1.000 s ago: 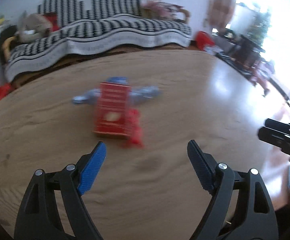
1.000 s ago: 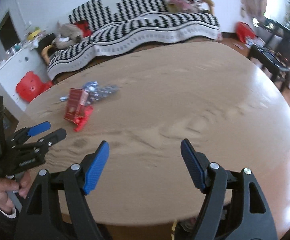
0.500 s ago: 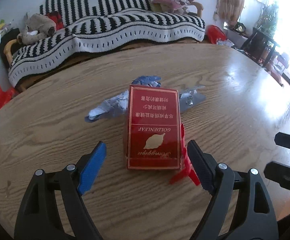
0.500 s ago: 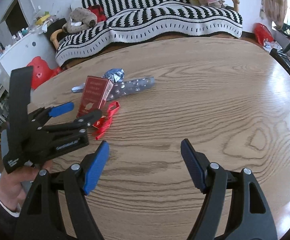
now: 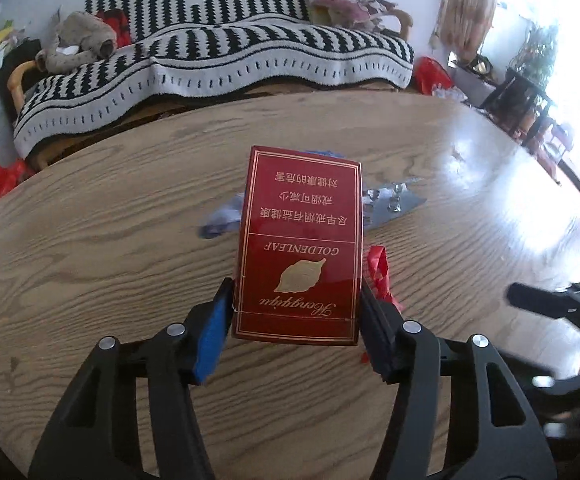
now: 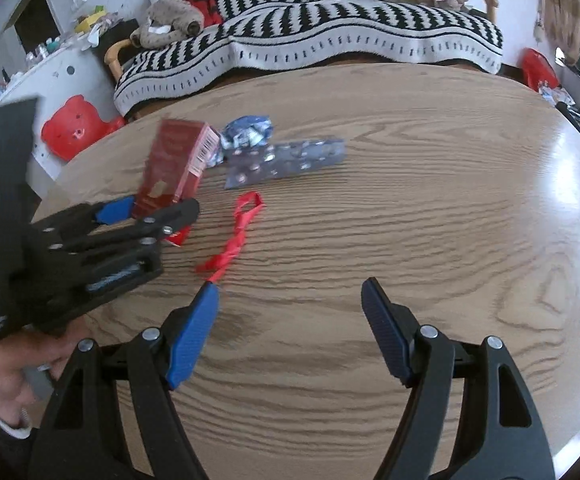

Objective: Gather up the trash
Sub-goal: 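Grasp the red cigarette box with the left tool while the right tool grasps the red ribbon, then carry the red box and ribbon over the bin and open both tools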

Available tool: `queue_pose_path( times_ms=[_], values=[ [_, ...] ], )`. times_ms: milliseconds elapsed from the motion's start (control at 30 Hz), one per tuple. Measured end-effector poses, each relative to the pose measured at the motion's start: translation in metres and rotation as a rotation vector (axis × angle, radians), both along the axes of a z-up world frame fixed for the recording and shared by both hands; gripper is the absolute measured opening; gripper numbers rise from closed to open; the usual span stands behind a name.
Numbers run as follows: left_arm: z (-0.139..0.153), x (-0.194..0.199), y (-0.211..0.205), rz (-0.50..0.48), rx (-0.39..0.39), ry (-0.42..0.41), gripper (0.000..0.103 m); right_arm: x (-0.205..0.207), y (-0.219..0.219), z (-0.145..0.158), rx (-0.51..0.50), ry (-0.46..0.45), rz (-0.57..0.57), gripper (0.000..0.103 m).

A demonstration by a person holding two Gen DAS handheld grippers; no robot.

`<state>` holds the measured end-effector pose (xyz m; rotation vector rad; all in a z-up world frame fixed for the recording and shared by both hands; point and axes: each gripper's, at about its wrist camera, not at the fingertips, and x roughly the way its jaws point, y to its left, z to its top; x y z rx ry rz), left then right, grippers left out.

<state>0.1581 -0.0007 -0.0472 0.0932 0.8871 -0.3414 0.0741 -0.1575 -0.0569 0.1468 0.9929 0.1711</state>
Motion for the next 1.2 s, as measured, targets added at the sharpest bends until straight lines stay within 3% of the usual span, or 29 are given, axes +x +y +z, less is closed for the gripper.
queue_pose_path(
  times_ms=[200, 300, 400, 467, 500, 700, 900, 1200],
  values=[
    [0.018, -0.016, 0.035, 0.060, -0.015, 0.001, 0.057, 0.026, 0.031, -0.009, -0.036, 0.001, 0.032, 0.071],
    [0.022, -0.019, 0.047, 0.085, -0.025, 0.009, 0.057, 0.037, 0.043, -0.018, -0.073, 0.011, 0.039, 0.061],
    [0.025, -0.023, 0.050, 0.098, -0.015, -0.001, 0.057, 0.043, 0.056, -0.020, -0.175, -0.034, 0.051, 0.041],
    [0.026, -0.025, 0.050, 0.098, -0.014, 0.002, 0.057, 0.042, 0.059, -0.021, -0.169, -0.042, 0.074, 0.013],
    [0.026, -0.026, 0.049, 0.094, -0.014, 0.006, 0.057, 0.041, 0.059, -0.021, -0.171, -0.040, 0.083, 0.011],
    [0.027, -0.036, 0.036, 0.055, 0.000, 0.011, 0.057, 0.036, 0.044, -0.017, -0.120, -0.030, 0.067, 0.011],
    [0.032, -0.054, 0.011, -0.004, -0.001, 0.009, 0.057, 0.009, 0.007, 0.008, -0.085, -0.052, 0.028, 0.011],
    [0.041, -0.100, -0.070, -0.182, -0.019, 0.001, 0.057, -0.068, -0.092, 0.038, -0.073, -0.080, -0.095, 0.011]
  ],
)
